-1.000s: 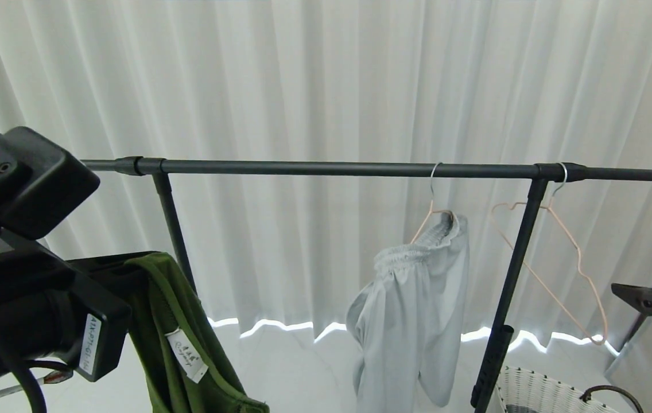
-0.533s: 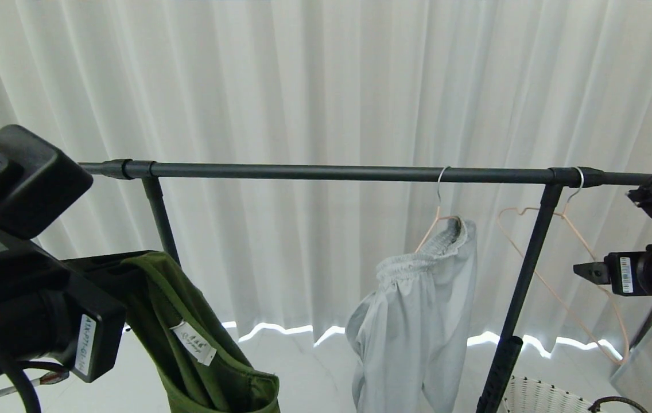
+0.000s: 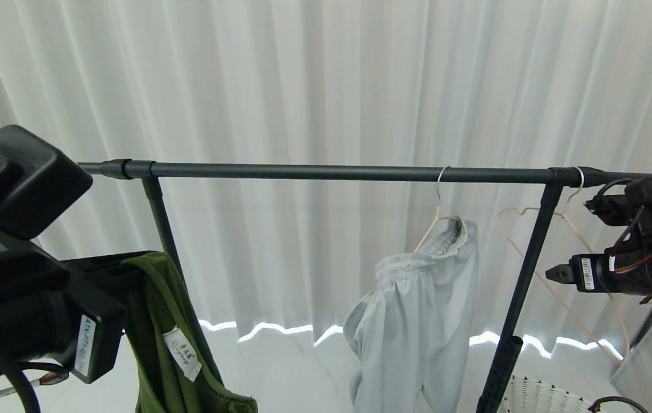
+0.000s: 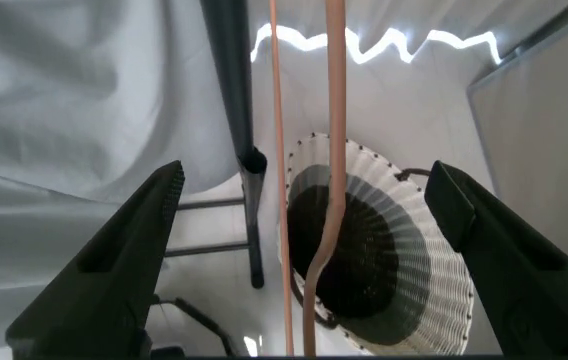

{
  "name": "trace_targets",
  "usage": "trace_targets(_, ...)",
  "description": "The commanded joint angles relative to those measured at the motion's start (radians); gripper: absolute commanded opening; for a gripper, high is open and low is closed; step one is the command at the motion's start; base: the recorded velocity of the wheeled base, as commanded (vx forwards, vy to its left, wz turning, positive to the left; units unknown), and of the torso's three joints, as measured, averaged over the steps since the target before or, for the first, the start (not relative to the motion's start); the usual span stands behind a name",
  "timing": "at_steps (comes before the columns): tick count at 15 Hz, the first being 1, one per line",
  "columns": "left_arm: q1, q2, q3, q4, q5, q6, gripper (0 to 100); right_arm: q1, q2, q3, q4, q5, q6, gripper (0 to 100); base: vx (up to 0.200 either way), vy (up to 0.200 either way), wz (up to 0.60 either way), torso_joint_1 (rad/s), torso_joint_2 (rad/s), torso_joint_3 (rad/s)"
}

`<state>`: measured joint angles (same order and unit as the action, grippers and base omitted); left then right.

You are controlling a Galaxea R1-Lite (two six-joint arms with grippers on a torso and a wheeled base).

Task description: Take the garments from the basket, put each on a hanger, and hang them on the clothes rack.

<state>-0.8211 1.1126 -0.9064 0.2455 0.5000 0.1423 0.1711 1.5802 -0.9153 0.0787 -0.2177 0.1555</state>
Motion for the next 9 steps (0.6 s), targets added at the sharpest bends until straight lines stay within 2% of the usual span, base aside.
trace_targets(1, -0.001, -0.002, 0.0, 0.0, 0.0, 0.0, 0, 0.001, 0.021, -0.002, 0.001, 0.0, -0.001, 100, 0.0, 0.0, 0.0, 0.0, 0.0, 0.0)
trace_targets(2, 0.0, -0.002, 0.0, 0.0, 0.0, 0.0, 0, 0.001, 0.026, -0.002, 0.003, 0.0, -0.001, 100, 0.0, 0.0, 0.0, 0.0, 0.0, 0.0)
trace_targets(3, 0.0, -0.002, 0.0, 0.0, 0.0, 0.0, 0, 0.001, 0.026, -0.002, 0.001, 0.0, -0.001, 0, 0.0, 0.0, 0.0, 0.0, 0.0, 0.0)
trace_targets(9, -0.001, -0.002, 0.0, 0.0, 0.0, 0.0, 0, 0.001, 0.021, 0.0, 0.003, -0.002, 0.001, 0, 0.0, 0.0, 0.0, 0.0, 0.0, 0.0)
